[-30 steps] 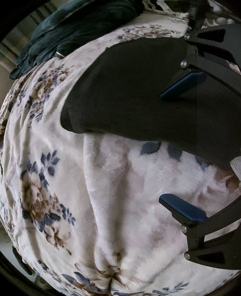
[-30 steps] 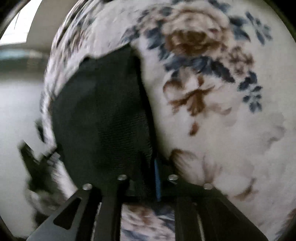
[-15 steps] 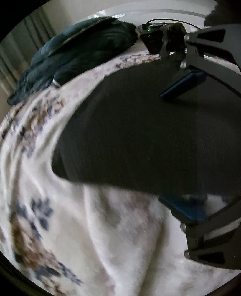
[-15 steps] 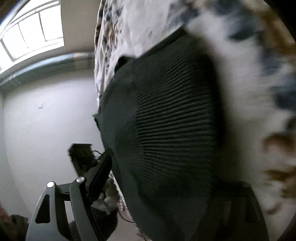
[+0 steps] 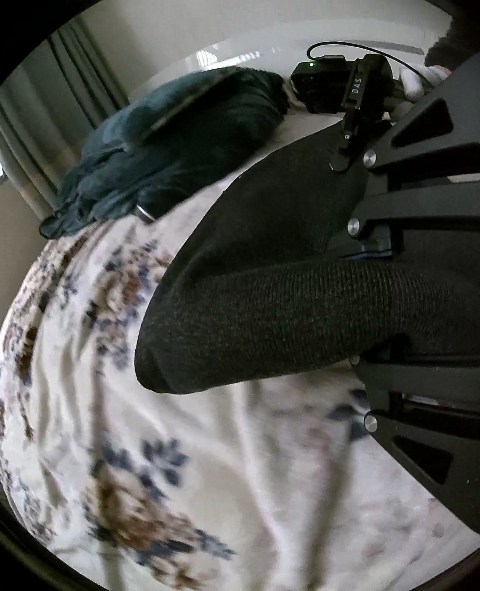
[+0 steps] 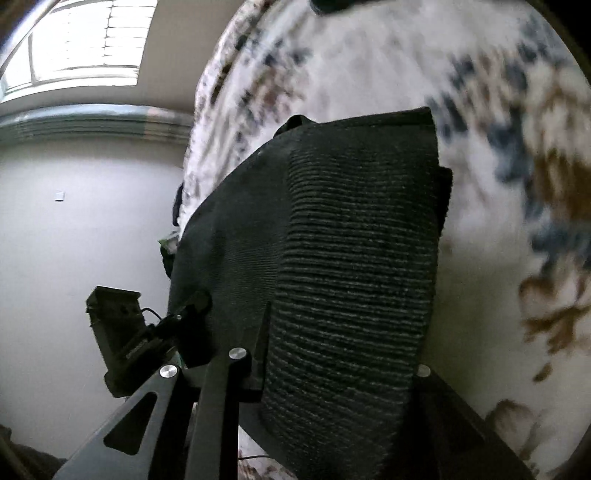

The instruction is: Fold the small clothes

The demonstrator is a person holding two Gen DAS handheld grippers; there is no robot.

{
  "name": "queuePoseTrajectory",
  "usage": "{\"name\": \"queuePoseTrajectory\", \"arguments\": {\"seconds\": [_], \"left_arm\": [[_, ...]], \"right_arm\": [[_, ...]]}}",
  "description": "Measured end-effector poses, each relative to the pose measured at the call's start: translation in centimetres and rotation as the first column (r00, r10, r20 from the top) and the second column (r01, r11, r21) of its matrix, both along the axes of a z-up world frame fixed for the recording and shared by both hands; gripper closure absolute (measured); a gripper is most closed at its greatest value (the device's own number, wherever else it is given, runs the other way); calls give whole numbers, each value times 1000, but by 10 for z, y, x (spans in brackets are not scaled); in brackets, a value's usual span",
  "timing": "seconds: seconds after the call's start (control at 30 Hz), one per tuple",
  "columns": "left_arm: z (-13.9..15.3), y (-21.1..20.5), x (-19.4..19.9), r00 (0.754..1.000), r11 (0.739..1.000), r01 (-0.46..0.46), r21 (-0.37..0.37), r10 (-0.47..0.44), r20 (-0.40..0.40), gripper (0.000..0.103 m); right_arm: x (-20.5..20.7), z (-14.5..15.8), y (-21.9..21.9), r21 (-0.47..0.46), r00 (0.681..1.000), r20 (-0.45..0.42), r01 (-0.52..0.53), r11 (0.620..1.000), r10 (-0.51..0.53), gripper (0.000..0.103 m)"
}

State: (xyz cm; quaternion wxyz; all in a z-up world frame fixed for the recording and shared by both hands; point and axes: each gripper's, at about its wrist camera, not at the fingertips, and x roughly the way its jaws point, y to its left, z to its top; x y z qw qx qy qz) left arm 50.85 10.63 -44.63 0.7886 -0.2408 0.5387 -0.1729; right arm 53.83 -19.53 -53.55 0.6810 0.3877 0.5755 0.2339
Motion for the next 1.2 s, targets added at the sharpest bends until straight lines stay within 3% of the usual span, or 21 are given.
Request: {"name": "queuePoseTrajectory", "arguments": {"seconds": [0.17,0.3,0.43,0.5,0.57,0.6,0.63,0.67,0.73,0.77,0.83,0.97,1.03,1.13,1.2], "left_arm": [[21,1,54,999,1000,5,-11,-5,35,83],[21,7,105,999,1000,12,-8,-11,53,83],[-2,9,160,999,999,35,24,-36,33,82],[-27,11,183,998,998,49,36,-47,-38,81],[-53,12,200,990,994,57,91,-44,-136,75],[-62,14,203,986,995,57,85,-42,-163,72],[-66,17,202,985,996,52,68,-40,-165,66],[-66,20,198,988,996,40,76,-28,-153,58],[-60,22,188,992,991,30,130,-14,-128,49],[-58,22,184,993,988,28,152,-10,-118,43],[-55,18,176,996,968,24,250,0,-93,27],[-43,11,158,1000,917,2,399,9,-27,26],[-34,3,145,1000,873,-18,488,14,13,26],[-25,-9,132,998,804,-46,593,8,67,13],[-18,-16,119,995,767,-75,637,20,93,12]], "right_arm": [[38,38,-11,-14,998,55,27,1000,-26,84],[84,49,-25,-6,996,74,56,998,-55,84],[134,39,-24,-24,995,69,73,997,-72,84],[156,26,-24,-54,996,50,73,996,-70,84],[165,7,-35,-141,997,5,77,987,-77,79],[172,-1,-39,-173,996,-22,82,981,-87,78],[174,-10,-45,-212,993,-59,87,973,-102,73],[173,-14,-52,-232,991,-66,98,968,-116,60],[165,-11,-66,-340,991,-30,110,934,-127,47],[159,-7,-70,-395,993,-10,107,912,-121,34],[149,-2,-70,-531,995,16,90,843,-96,26],[130,19,-64,-643,993,71,119,757,-95,15],[122,39,-53,-714,989,116,145,685,-89,0],[100,68,-29,-813,983,176,169,557,-41,0],[89,78,-17,-830,985,171,157,535,-24,0]]}}
